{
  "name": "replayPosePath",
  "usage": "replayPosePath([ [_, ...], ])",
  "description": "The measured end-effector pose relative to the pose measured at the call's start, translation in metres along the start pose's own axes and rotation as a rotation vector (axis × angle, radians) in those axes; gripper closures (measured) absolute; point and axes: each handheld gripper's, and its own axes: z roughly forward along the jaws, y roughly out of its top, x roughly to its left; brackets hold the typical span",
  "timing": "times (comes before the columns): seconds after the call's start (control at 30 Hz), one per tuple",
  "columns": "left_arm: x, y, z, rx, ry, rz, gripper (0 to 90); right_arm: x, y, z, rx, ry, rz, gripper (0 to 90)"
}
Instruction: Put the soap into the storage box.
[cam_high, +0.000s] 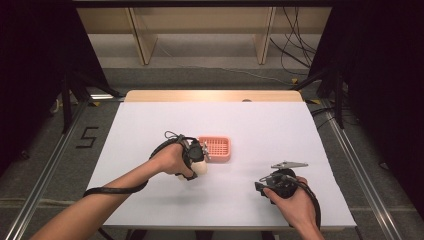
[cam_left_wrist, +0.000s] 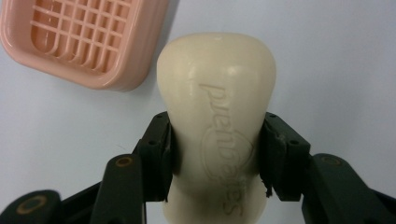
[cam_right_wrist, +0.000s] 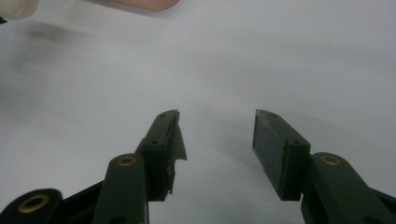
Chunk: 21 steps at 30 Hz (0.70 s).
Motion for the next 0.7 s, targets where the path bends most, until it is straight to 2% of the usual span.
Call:
replayPosePath([
  [0.17,0.003,0.000,-0.001,-0.001,0.002,-0.002,49.6,0.000,0.000,0.000,-0.001,0.002,-0.002,51.2],
  [0.2,0.005,0.001,-0.001,-0.001,0.003,-0.001,49.6,-0.002,0.000,0.002,-0.038,-0.014,-0.037,51.2],
  [0.23,0.005,0.001,-0.001,-0.001,0.003,-0.001,49.6,-0.002,0.000,0.002,-0.038,-0.014,-0.037,51.2],
  [0.3,0.007,0.002,-0.003,-0.005,0.005,0.003,49.6,-0.001,0.001,0.002,-0.035,-0.032,-0.019,51.2],
  [0.37,0.008,0.002,-0.004,-0.007,0.005,0.002,49.6,-0.002,0.001,0.001,-0.040,-0.027,-0.020,51.3],
  [0.43,0.009,0.002,-0.005,-0.006,0.007,0.005,49.6,-0.001,0.001,0.001,-0.038,-0.021,-0.004,51.2],
  [0.47,0.009,0.003,-0.006,-0.004,0.008,0.007,49.6,0.001,0.000,0.000,-0.036,-0.013,0.019,51.2],
  [0.5,0.010,0.004,-0.006,-0.006,0.011,0.010,49.6,-0.002,0.000,0.001,-0.050,-0.013,-0.020,51.2],
  [0.7,0.012,0.006,-0.007,-0.010,0.010,0.015,49.6,-0.002,0.000,0.001,-0.047,-0.018,-0.020,51.2],
])
